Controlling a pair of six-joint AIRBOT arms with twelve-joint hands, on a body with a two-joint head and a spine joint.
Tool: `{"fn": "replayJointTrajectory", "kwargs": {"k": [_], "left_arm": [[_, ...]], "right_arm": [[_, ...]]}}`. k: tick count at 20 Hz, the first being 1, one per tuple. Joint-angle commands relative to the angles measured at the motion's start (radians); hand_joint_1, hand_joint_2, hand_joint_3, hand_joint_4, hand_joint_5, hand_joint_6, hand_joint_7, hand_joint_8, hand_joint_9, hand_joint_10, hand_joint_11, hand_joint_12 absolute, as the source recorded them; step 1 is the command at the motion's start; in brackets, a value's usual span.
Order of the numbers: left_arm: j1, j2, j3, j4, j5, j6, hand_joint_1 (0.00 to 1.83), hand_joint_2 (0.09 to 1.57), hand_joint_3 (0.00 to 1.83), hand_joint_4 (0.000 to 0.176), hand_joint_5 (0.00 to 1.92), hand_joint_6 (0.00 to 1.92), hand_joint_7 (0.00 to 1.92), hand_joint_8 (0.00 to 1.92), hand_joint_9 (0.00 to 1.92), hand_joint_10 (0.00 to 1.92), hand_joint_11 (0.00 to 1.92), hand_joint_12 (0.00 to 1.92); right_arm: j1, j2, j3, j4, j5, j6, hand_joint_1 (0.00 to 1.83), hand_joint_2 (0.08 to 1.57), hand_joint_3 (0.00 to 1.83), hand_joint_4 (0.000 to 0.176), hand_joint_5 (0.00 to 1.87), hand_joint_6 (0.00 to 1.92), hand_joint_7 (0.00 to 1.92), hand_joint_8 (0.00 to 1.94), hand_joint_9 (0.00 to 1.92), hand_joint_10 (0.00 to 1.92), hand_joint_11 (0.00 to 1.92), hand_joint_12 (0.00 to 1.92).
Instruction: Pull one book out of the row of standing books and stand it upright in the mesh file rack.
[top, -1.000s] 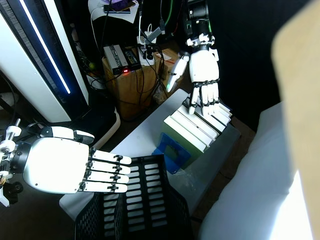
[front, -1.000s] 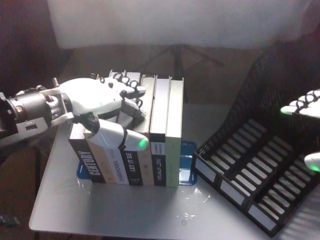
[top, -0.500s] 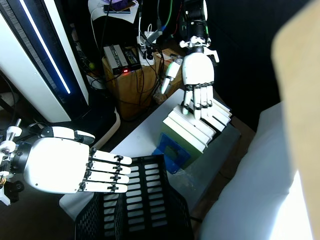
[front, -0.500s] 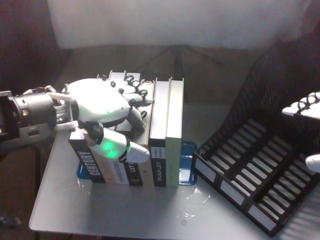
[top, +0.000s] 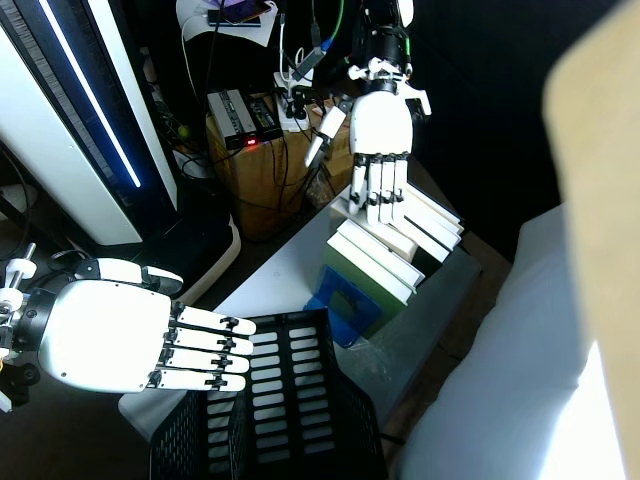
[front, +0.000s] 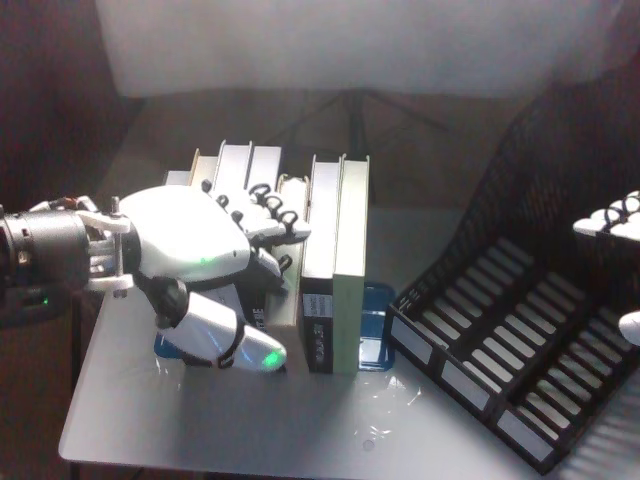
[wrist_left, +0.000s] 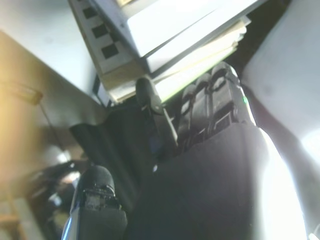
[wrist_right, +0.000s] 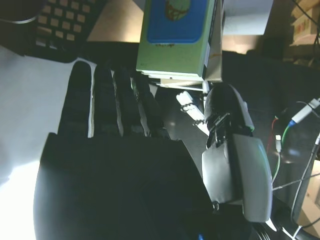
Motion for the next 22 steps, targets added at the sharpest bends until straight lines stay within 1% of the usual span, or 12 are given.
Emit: {"fn": "replayJointTrajectory", "kwargs": {"k": [1, 3, 4, 8, 9, 10, 14, 16, 18, 19, 22], "left_arm": [[0.004, 0.000, -0.004, 0.025, -0.042, -0.020, 0.00, 1.08, 0.00, 0.000, 0.74, 0.03, 0.03, 0.01, 0.00, 0.00, 0.00, 0.00], [0.010, 0.006, -0.014, 0.082, -0.051, -0.068, 0.00, 1.09, 0.00, 0.000, 0.71, 0.02, 0.04, 0.01, 0.00, 0.00, 0.00, 0.00], [0.012, 0.009, -0.018, 0.088, -0.053, -0.073, 0.00, 1.09, 0.00, 0.000, 0.67, 0.00, 0.01, 0.00, 0.00, 0.00, 0.00, 0.00], [0.045, 0.031, -0.047, 0.090, -0.083, -0.098, 0.00, 1.09, 0.00, 0.000, 0.61, 0.00, 0.00, 0.00, 0.00, 0.00, 0.00, 0.00], [0.056, 0.036, -0.053, 0.085, -0.091, -0.101, 0.00, 1.09, 0.00, 0.000, 0.60, 0.00, 0.00, 0.00, 0.00, 0.00, 0.00, 0.00], [0.064, 0.041, -0.058, 0.075, -0.099, -0.103, 0.00, 1.10, 0.00, 0.000, 0.63, 0.02, 0.00, 0.00, 0.00, 0.00, 0.00, 0.00], [0.101, 0.056, -0.083, 0.041, -0.125, -0.099, 0.00, 1.09, 0.00, 0.000, 0.59, 0.00, 0.00, 0.00, 0.00, 0.00, 0.00, 0.00], [0.119, 0.058, -0.093, 0.024, -0.139, -0.096, 0.00, 1.09, 0.00, 0.000, 0.65, 0.03, 0.00, 0.00, 0.00, 0.00, 0.00, 0.00], [0.132, 0.061, -0.101, 0.016, -0.149, -0.099, 0.00, 1.10, 0.00, 0.000, 0.65, 0.02, 0.00, 0.00, 0.00, 0.00, 0.00, 0.00], [0.140, 0.064, -0.105, 0.012, -0.154, -0.103, 0.00, 1.10, 0.00, 0.000, 0.68, 0.03, 0.00, 0.00, 0.00, 0.00, 0.00, 0.00], [0.179, 0.076, -0.121, -0.037, -0.179, -0.098, 0.02, 1.10, 0.00, 0.000, 0.61, 0.00, 0.00, 0.00, 0.00, 0.00, 0.00, 0.00]], "right_arm": [[-0.004, 0.009, 0.001, 0.020, 0.103, 0.002, 0.16, 1.31, 0.00, 0.000, 0.00, 0.00, 0.00, 0.00, 0.00, 0.00, 0.00, 0.00], [-0.009, 0.009, 0.001, 0.024, 0.105, 0.002, 0.16, 1.31, 0.00, 0.000, 0.00, 0.00, 0.00, 0.00, 0.00, 0.00, 0.00, 0.00], [-0.010, 0.009, 0.001, 0.025, 0.105, 0.002, 0.18, 1.31, 0.00, 0.000, 0.00, 0.00, 0.00, 0.00, 0.00, 0.00, 0.00, 0.00], [-0.016, 0.009, 0.001, 0.032, 0.105, 0.002, 0.23, 1.32, 0.00, 0.000, 0.00, 0.00, 0.00, 0.00, 0.00, 0.00, 0.00, 0.00], [-0.017, 0.009, 0.001, 0.034, 0.105, 0.002, 0.18, 1.32, 0.00, 0.000, 0.00, 0.00, 0.00, 0.00, 0.00, 0.00, 0.00, 0.00], [-0.018, 0.009, 0.001, 0.034, 0.105, 0.002, 0.18, 1.32, 0.00, 0.000, 0.00, 0.00, 0.00, 0.00, 0.00, 0.00, 0.00, 0.00], [-0.021, 0.009, 0.001, 0.037, 0.105, 0.002, 0.23, 1.32, 0.00, 0.000, 0.00, 0.00, 0.00, 0.00, 0.00, 0.00, 0.00, 0.00], [-0.022, 0.009, 0.001, 0.040, 0.105, 0.002, 0.24, 1.32, 0.00, 0.000, 0.00, 0.00, 0.00, 0.00, 0.00, 0.00, 0.00, 0.00], [-0.026, 0.009, 0.000, 0.042, 0.105, 0.002, 0.26, 1.32, 0.00, 0.000, 0.00, 0.00, 0.00, 0.00, 0.00, 0.00, 0.00, 0.00], [-0.027, 0.009, 0.000, 0.043, 0.105, 0.002, 0.26, 1.32, 0.00, 0.000, 0.00, 0.00, 0.00, 0.00, 0.00, 0.00, 0.00, 0.00], [-0.027, 0.007, 0.001, 0.043, 0.105, 0.002, 0.27, 1.32, 0.00, 0.000, 0.00, 0.00, 0.00, 0.00, 0.00, 0.00, 0.00, 0.00]]}}
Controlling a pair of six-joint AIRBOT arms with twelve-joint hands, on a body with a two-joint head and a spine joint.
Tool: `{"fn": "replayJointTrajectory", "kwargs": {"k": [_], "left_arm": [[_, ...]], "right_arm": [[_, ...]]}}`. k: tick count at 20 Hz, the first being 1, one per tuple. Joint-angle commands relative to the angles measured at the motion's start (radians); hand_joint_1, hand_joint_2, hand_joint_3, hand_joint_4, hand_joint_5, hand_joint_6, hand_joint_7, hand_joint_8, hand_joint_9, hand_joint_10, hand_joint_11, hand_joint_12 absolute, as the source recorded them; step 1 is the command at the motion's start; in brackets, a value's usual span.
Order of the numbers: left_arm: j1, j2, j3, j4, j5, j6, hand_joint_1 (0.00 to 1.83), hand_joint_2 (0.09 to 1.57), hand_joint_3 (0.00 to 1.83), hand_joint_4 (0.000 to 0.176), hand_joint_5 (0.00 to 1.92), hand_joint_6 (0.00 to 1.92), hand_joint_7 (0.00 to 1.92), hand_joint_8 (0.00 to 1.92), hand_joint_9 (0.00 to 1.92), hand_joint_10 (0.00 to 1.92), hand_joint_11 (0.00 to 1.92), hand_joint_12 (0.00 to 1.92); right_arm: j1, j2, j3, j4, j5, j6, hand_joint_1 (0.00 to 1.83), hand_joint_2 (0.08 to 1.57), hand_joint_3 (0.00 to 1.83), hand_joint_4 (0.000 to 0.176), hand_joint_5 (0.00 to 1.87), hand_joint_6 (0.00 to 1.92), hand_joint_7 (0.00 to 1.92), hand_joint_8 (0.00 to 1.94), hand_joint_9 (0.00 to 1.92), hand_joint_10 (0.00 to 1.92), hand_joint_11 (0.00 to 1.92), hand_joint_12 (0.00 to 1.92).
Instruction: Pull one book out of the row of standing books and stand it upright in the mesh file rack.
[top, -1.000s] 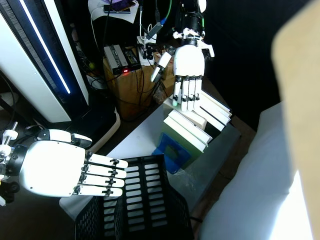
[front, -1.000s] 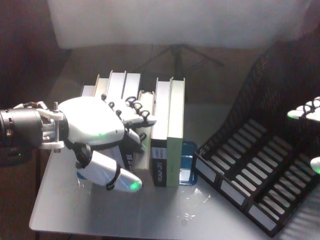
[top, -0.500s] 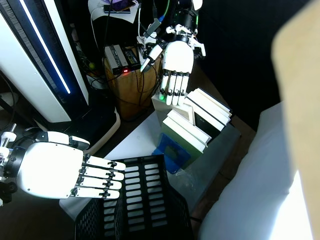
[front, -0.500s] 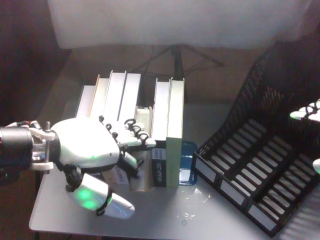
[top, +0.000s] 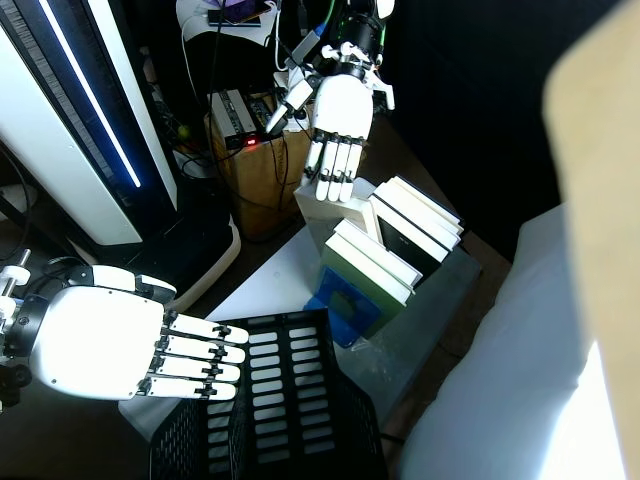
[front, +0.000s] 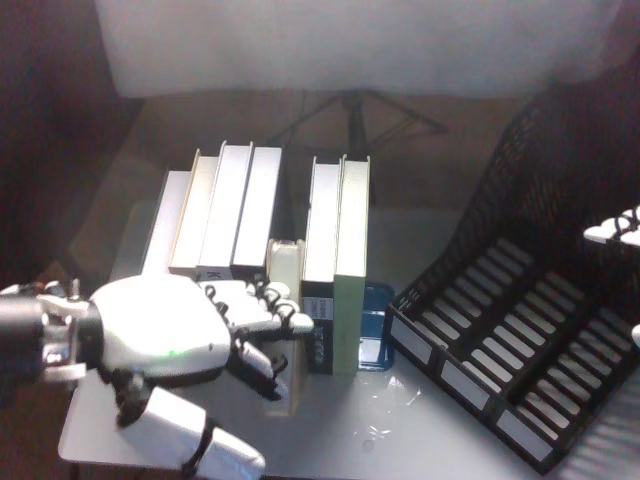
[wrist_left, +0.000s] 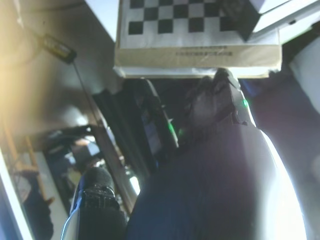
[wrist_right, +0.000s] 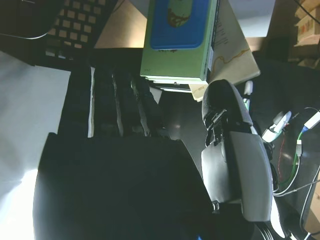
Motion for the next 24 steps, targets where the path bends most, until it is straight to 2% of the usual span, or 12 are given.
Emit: {"fn": "replayJointTrajectory", "kwargs": {"k": [1, 4, 6, 8, 10, 12, 13, 16, 17, 19, 20, 24], "left_arm": [[0.011, 0.004, -0.010, -0.015, -0.020, -0.015, 0.02, 1.10, 0.00, 0.000, 0.61, 0.00, 0.00, 0.00, 0.00, 0.00, 0.00, 0.00], [0.022, 0.014, -0.021, -0.021, -0.052, -0.031, 0.06, 1.09, 0.00, 0.000, 0.71, 0.04, 0.00, 0.00, 0.00, 0.00, 0.00, 0.00], [0.012, 0.021, -0.022, -0.048, -0.083, -0.018, 0.00, 1.17, 0.03, 0.000, 0.45, 0.00, 0.00, 0.00, 0.00, 0.00, 0.00, 0.00], [-0.008, 0.033, -0.026, -0.079, -0.126, 0.001, 0.04, 1.21, 0.04, 0.000, 0.40, 0.00, 0.00, 0.00, 0.00, 0.00, 0.00, 0.00], [-0.024, 0.052, -0.044, -0.122, -0.179, 0.032, 0.34, 1.26, 0.03, 0.000, 0.39, 0.02, 0.00, 0.00, 0.00, 0.00, 0.00, 0.00], [-0.026, 0.072, -0.054, -0.183, -0.248, 0.056, 0.43, 1.27, 0.01, 0.000, 0.37, 0.01, 0.00, 0.00, 0.00, 0.00, 0.00, 0.00], [-0.026, 0.083, -0.058, -0.218, -0.276, 0.075, 0.35, 1.34, 0.04, 0.000, 0.37, 0.01, 0.00, 0.00, 0.00, 0.00, 0.00, 0.00], [-0.013, 0.113, -0.063, -0.366, -0.344, 0.159, 0.53, 1.30, 0.00, 0.000, 0.20, 0.00, 0.00, 0.00, 0.00, 0.00, 0.00, 0.00], [0.003, 0.126, -0.063, -0.444, -0.369, 0.204, 0.38, 1.37, 0.03, 0.000, 0.12, 0.01, 0.00, 0.00, 0.00, 0.00, 0.00, 0.00], [0.043, 0.146, -0.059, -0.590, -0.416, 0.276, 0.24, 1.43, 0.04, 0.023, 0.02, 0.00, 0.00, 0.00, 0.00, 0.00, 0.00, 0.00], [0.062, 0.152, -0.053, -0.660, -0.440, 0.301, 0.18, 1.45, 0.03, 0.017, 0.00, 0.00, 0.00, 0.00, 0.00, 0.00, 0.00, 0.00], [0.099, 0.152, -0.020, -0.831, -0.483, 0.356, 0.28, 1.39, 0.00, 0.012, 0.00, 0.00, 0.00, 0.00, 0.00, 0.00, 0.00, 0.00]], "right_arm": [[0.001, 0.007, 0.001, 0.015, 0.101, 0.002, 0.27, 1.32, 0.00, 0.000, 0.00, 0.00, 0.00, 0.00, 0.00, 0.00, 0.00, 0.00], [0.000, 0.007, 0.000, 0.020, 0.101, 0.002, 0.28, 1.31, 0.00, 0.000, 0.00, 0.00, 0.00, 0.00, 0.00, 0.00, 0.00, 0.00], [-0.003, 0.007, 0.000, 0.025, 0.101, 0.002, 0.26, 1.32, 0.00, 0.000, 0.00, 0.00, 0.00, 0.00, 0.00, 0.00, 0.00, 0.00], [-0.005, 0.008, 0.000, 0.029, 0.103, 0.002, 0.26, 1.32, 0.00, 0.000, 0.00, 0.00, 0.00, 0.00, 0.00, 0.00, 0.00, 0.00], [-0.008, 0.009, -0.002, 0.038, 0.116, 0.002, 0.29, 1.32, 0.00, 0.000, 0.00, 0.00, 0.00, 0.00, 0.00, 0.00, 0.00, 0.00], [-0.008, 0.015, -0.010, 0.040, 0.130, 0.002, 0.34, 1.30, 0.00, 0.000, 0.00, 0.00, 0.00, 0.00, 0.00, 0.00, 0.00, 0.00], [-0.008, 0.021, -0.016, 0.037, 0.140, 0.002, 0.31, 1.30, 0.00, 0.000, 0.00, 0.00, 0.00, 0.00, 0.00, 0.00, 0.00, 0.00], [-0.008, 0.048, -0.043, 0.013, 0.165, 0.002, 0.30, 1.30, 0.00, 0.000, 0.00, 0.00, 0.00, 0.00, 0.00, 0.00, 0.00, 0.00], [-0.008, 0.055, -0.050, -0.004, 0.167, 0.002, 0.37, 1.26, 0.00, 0.000, 0.00, 0.00, 0.00, 0.00, 0.00, 0.00, 0.00, 0.00], [0.015, 0.064, -0.065, -0.063, 0.160, 0.002, 0.43, 1.22, 0.00, 0.000, 0.00, 0.00, 0.00, 0.00, 0.00, 0.00, 0.00, 0.00], [0.040, 0.066, -0.069, -0.103, 0.144, 0.002, 0.45, 1.20, 0.00, 0.000, 0.00, 0.00, 0.00, 0.00, 0.00, 0.00, 0.00, 0.00], [0.150, 0.057, -0.071, -0.253, 0.061, 0.022, 0.51, 1.13, 0.00, 0.000, 0.00, 0.00, 0.00, 0.00, 0.00, 0.00, 0.00, 0.00]]}}
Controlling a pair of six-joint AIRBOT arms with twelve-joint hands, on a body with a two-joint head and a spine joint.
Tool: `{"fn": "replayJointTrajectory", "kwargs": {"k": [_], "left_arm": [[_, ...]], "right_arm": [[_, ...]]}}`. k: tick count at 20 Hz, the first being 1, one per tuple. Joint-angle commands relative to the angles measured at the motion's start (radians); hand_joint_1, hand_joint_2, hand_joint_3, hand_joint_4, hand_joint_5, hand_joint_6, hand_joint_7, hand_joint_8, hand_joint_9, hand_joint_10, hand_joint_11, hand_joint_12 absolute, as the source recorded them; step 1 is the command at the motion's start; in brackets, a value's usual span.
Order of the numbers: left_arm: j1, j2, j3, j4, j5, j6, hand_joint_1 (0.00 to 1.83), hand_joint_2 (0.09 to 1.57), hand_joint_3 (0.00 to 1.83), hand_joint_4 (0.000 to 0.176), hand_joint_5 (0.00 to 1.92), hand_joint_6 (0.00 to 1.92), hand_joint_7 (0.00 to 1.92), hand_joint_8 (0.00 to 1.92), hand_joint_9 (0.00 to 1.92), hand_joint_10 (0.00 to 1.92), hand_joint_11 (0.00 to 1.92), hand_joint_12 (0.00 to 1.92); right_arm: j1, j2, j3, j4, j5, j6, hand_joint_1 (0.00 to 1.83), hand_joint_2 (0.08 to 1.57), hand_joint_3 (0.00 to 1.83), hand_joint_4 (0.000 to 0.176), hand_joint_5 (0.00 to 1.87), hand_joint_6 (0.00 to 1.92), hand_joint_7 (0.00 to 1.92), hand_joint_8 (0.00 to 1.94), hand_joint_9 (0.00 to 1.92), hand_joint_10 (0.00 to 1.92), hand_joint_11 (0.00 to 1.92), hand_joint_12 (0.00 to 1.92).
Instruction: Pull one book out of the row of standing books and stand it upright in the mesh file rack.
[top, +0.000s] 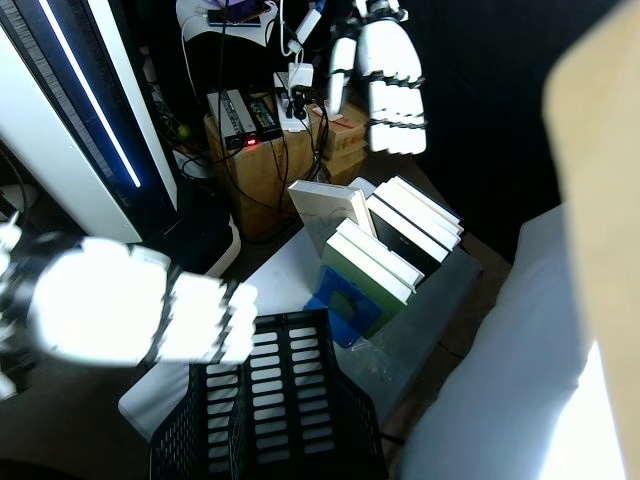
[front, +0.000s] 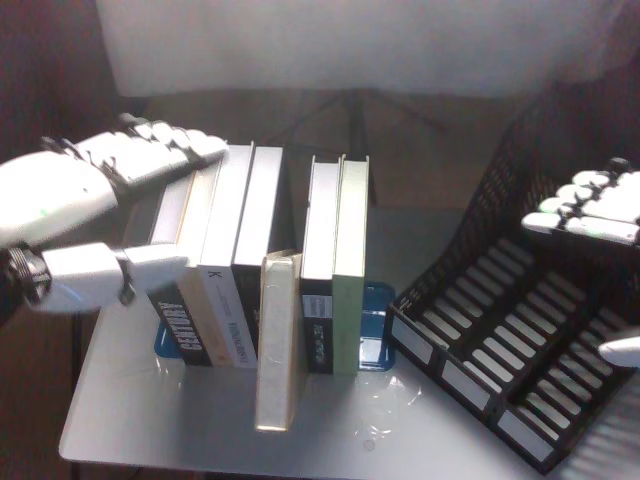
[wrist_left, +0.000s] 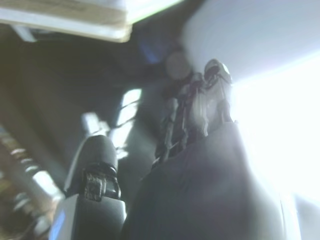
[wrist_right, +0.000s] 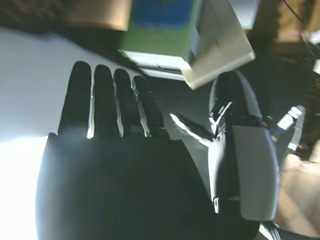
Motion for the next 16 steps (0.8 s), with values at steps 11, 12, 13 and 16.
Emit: {"fn": "replayJointTrajectory", "kwargs": {"k": [11, 12, 13, 16], "left_arm": [[0.131, -0.033, 0.098, -0.368, -0.145, 0.017, 0.55, 1.32, 0.00, 0.001, 0.02, 0.00, 0.00, 0.00, 0.00, 0.00, 0.00, 0.00], [0.147, -0.032, 0.101, -0.394, -0.154, 0.017, 0.56, 1.32, 0.00, 0.001, 0.02, 0.00, 0.00, 0.00, 0.00, 0.00, 0.00, 0.00], [0.166, -0.032, 0.104, -0.423, -0.161, 0.017, 0.58, 1.32, 0.00, 0.000, 0.03, 0.01, 0.00, 0.00, 0.00, 0.00, 0.01, 0.01], [0.189, -0.033, 0.111, -0.458, -0.159, 0.017, 0.67, 1.31, 0.00, 0.000, 0.04, 0.01, 0.00, 0.00, 0.00, 0.00, 0.00, 0.00]], "right_arm": [[0.374, -0.194, 0.117, -0.838, -0.118, 0.540, 0.70, 1.05, 0.00, 0.000, 0.00, 0.00, 0.00, 0.00, 0.00, 0.00, 0.00, 0.00], [0.397, -0.227, 0.130, -0.926, -0.124, 0.600, 0.62, 1.06, 0.00, 0.000, 0.00, 0.00, 0.00, 0.00, 0.00, 0.00, 0.00, 0.00], [0.426, -0.249, 0.142, -1.020, -0.126, 0.659, 0.61, 1.07, 0.00, 0.000, 0.00, 0.00, 0.00, 0.00, 0.00, 0.00, 0.00, 0.00], [0.449, -0.304, 0.163, -1.124, -0.127, 0.719, 0.60, 1.05, 0.00, 0.000, 0.00, 0.00, 0.00, 0.00, 0.00, 0.00, 0.00, 0.00]]}}
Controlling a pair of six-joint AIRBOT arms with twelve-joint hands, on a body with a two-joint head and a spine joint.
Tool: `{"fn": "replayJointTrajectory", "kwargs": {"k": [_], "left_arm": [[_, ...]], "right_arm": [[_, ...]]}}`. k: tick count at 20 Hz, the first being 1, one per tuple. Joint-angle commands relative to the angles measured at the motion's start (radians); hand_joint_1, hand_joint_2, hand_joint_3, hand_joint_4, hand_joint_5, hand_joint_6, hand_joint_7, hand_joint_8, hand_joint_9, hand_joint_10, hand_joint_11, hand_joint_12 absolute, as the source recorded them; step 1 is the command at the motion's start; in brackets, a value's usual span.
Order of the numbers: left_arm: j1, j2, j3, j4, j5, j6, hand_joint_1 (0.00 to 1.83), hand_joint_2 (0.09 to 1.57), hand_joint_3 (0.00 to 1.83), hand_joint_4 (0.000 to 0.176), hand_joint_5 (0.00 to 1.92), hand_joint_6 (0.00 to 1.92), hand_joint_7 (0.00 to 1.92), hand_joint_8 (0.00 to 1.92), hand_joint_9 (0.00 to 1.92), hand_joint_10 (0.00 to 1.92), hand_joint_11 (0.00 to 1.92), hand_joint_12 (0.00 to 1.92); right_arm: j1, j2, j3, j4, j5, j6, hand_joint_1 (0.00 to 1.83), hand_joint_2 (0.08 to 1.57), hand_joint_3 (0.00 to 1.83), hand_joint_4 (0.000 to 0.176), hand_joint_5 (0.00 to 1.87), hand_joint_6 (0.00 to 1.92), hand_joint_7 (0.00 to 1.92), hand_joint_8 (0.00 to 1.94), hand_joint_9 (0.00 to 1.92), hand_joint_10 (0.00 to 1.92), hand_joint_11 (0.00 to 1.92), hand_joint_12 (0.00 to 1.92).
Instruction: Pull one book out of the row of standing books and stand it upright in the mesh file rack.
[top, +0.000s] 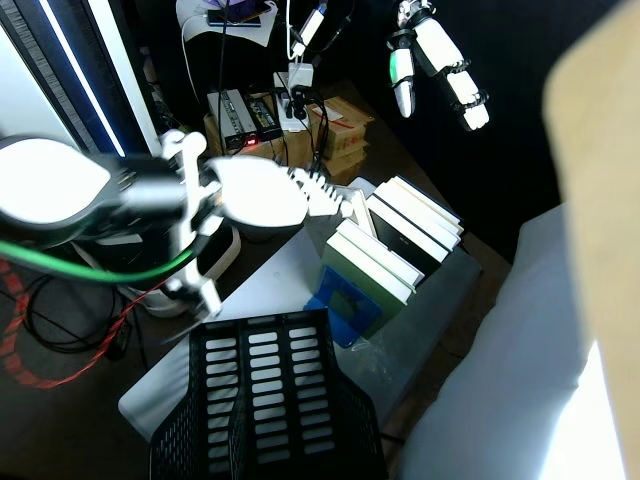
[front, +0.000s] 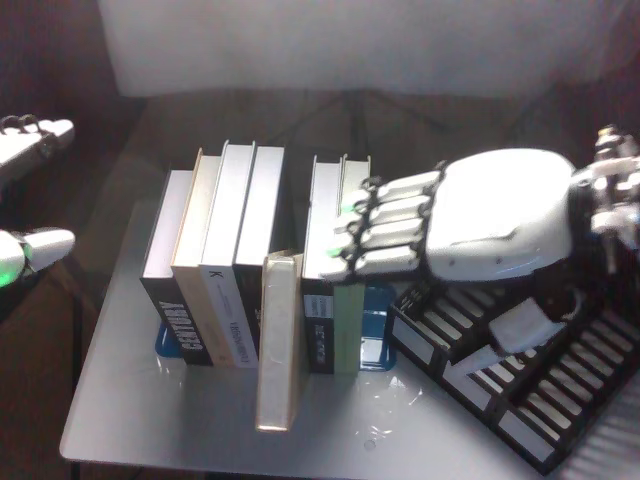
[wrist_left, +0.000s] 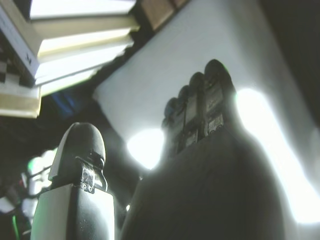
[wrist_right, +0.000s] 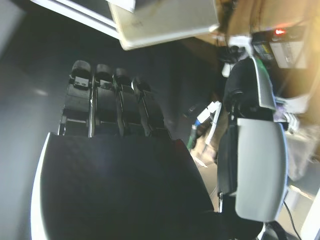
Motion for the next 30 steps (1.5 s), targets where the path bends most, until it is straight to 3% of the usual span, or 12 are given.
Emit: {"fn": "replayJointTrajectory", "kwargs": {"k": [1, 9, 10, 11, 15, 19, 20, 21, 23, 27, 29, 30], "left_arm": [[0.001, 0.000, 0.007, -0.022, -0.125, 0.000, 0.67, 1.31, 0.00, 0.001, 0.04, 0.01, 0.00, 0.00, 0.00, 0.00, 0.00, 0.00], [0.074, 0.013, 0.000, -0.096, -0.148, -0.004, 0.73, 1.36, 0.01, 0.000, 0.07, 0.00, 0.02, 0.00, 0.00, 0.00, 0.00, 0.00], [0.077, 0.015, 0.001, -0.099, -0.149, -0.006, 0.71, 1.36, 0.01, 0.000, 0.05, 0.00, 0.00, 0.00, 0.00, 0.00, 0.00, 0.00], [0.077, 0.016, 0.004, -0.101, -0.146, -0.008, 0.71, 1.36, 0.01, 0.000, 0.06, 0.00, 0.00, 0.00, 0.00, 0.00, 0.00, 0.00], [0.080, 0.009, 0.012, -0.106, -0.142, -0.020, 0.78, 1.32, 0.00, 0.000, 0.07, 0.01, 0.00, 0.00, 0.00, 0.00, 0.00, 0.00], [0.103, 0.011, 0.011, -0.131, -0.152, -0.028, 0.79, 1.33, 0.00, 0.000, 0.06, 0.00, 0.00, 0.00, 0.00, 0.00, 0.00, 0.00], [0.106, 0.011, 0.010, -0.132, -0.153, -0.028, 0.76, 1.34, 0.00, 0.009, 0.06, 0.00, 0.00, 0.00, 0.00, 0.00, 0.00, 0.00], [0.110, 0.012, 0.009, -0.136, -0.156, -0.028, 0.76, 1.34, 0.00, 0.015, 0.07, 0.01, 0.00, 0.00, 0.00, 0.00, 0.00, 0.00], [0.112, 0.012, 0.008, -0.138, -0.157, -0.030, 0.69, 1.34, 0.00, 0.000, 0.07, 0.00, 0.00, 0.00, 0.00, 0.00, 0.00, 0.00], [0.113, 0.011, 0.009, -0.141, -0.154, -0.030, 0.57, 1.33, 0.00, 0.000, 0.12, 0.02, 0.00, 0.00, 0.00, 0.00, 0.00, 0.00], [0.114, 0.011, 0.010, -0.143, -0.151, -0.030, 0.47, 1.26, 0.00, 0.004, 0.10, 0.01, 0.01, 0.00, 0.00, 0.00, 0.00, 0.00], [0.114, 0.011, 0.010, -0.143, -0.150, -0.030, 0.43, 1.25, 0.00, 0.000, 0.10, 0.01, 0.01, 0.00, 0.00, 0.00, 0.00, 0.00]], "right_arm": [[0.015, 0.006, 0.004, 0.030, 0.041, 0.005, 0.60, 1.05, 0.00, 0.000, 0.00, 0.00, 0.00, 0.00, 0.00, 0.00, 0.00, 0.00], [0.017, -0.113, 0.053, 0.005, 0.048, -0.014, 0.60, 1.04, 0.00, 0.000, 0.00, 0.00, 0.00, 0.00, 0.00, 0.00, 0.00, 0.00], [0.017, -0.125, 0.057, 0.005, 0.046, -0.020, 0.66, 1.04, 0.00, 0.011, 0.00, 0.00, 0.00, 0.00, 0.00, 0.00, 0.00, 0.00], [0.017, -0.131, 0.059, 0.005, 0.042, -0.024, 0.70, 1.02, 0.00, 0.002, 0.00, 0.00, 0.00, 0.00, 0.00, 0.00, 0.00, 0.00], [0.017, -0.152, 0.066, 0.005, 0.028, -0.039, 0.59, 1.06, 0.00, 0.027, 0.00, 0.00, 0.00, 0.00, 0.00, 0.00, 0.00, 0.00], [0.015, -0.198, 0.090, 0.005, 0.016, -0.053, 0.55, 1.06, 0.00, 0.021, 0.00, 0.00, 0.00, 0.00, 0.00, 0.00, 0.00, 0.00], [0.014, -0.210, 0.096, 0.005, 0.013, -0.056, 0.56, 1.03, 0.00, 0.053, 0.00, 0.00, 0.00, 0.00, 0.00, 0.00, 0.00, 0.00], [0.014, -0.225, 0.103, 0.004, 0.010, -0.061, 0.58, 1.02, 0.00, 0.058, 0.00, 0.00, 0.00, 0.00, 0.00, 0.00, 0.00, 0.00], [0.014, -0.246, 0.114, -0.006, 0.001, -0.064, 0.65, 0.99, 0.00, 0.068, 0.00, 0.00, 0.00, 0.00, 0.00, 0.00, 0.00, 0.00], [0.014, -0.282, 0.128, -0.039, -0.017, -0.065, 0.64, 0.95, 0.00, 0.088, 0.00, 0.00, 0.00, 0.00, 0.00, 0.00, 0.00, 0.00], [0.014, -0.301, 0.132, -0.072, -0.036, -0.065, 0.67, 0.92, 0.00, 0.073, 0.00, 0.00, 0.00, 0.00, 0.00, 0.00, 0.00, 0.00], [0.014, -0.311, 0.137, -0.084, -0.044, -0.065, 0.73, 0.90, 0.00, 0.051, 0.00, 0.00, 0.00, 0.00, 0.00, 0.00, 0.00, 0.00]]}}
